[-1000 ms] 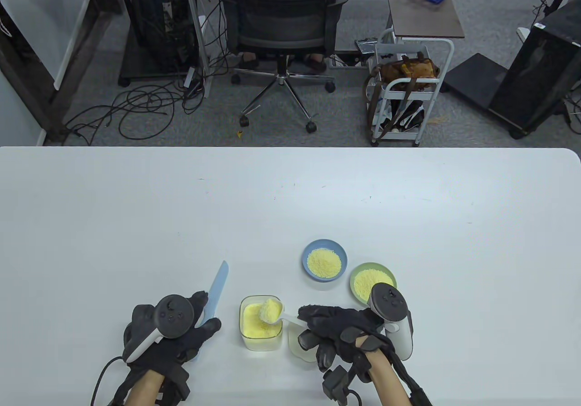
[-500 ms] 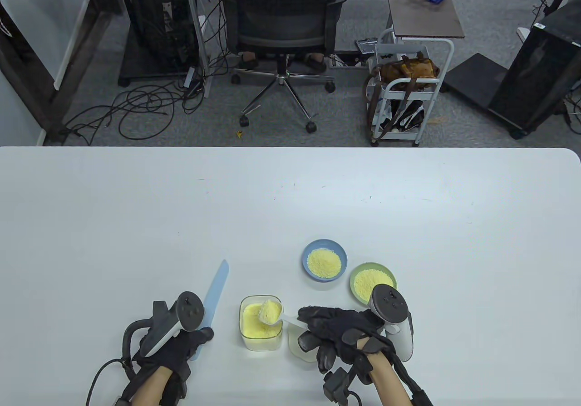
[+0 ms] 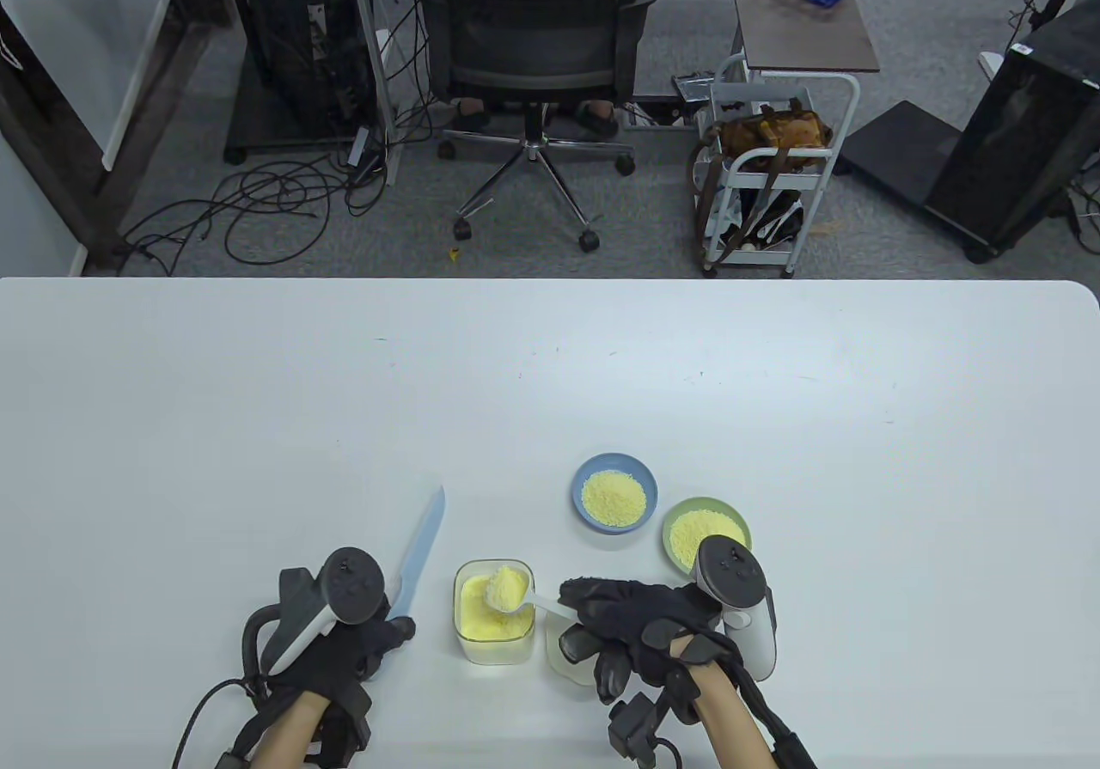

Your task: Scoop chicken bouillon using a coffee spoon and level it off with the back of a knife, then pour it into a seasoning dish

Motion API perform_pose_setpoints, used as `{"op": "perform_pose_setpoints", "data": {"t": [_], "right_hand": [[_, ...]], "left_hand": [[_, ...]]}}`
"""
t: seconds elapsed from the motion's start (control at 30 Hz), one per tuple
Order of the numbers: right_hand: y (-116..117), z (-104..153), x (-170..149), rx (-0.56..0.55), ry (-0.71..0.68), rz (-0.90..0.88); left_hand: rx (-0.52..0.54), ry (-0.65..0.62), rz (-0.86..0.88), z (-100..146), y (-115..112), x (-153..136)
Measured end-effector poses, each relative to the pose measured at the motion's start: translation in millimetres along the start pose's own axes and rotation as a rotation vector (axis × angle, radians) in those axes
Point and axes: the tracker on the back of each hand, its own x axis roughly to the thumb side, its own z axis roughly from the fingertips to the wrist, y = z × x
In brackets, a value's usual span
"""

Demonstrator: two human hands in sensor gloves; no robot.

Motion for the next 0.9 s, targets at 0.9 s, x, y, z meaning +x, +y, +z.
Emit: {"op": "perform_pose_setpoints", "data": {"t": [0.9], "right_hand": [[0.0,6.0,-0.4,-0.008,-0.031,-0.019]], "left_hand": [[-0.180,-0.350,0.182,37.3,4.7,44.0]]}}
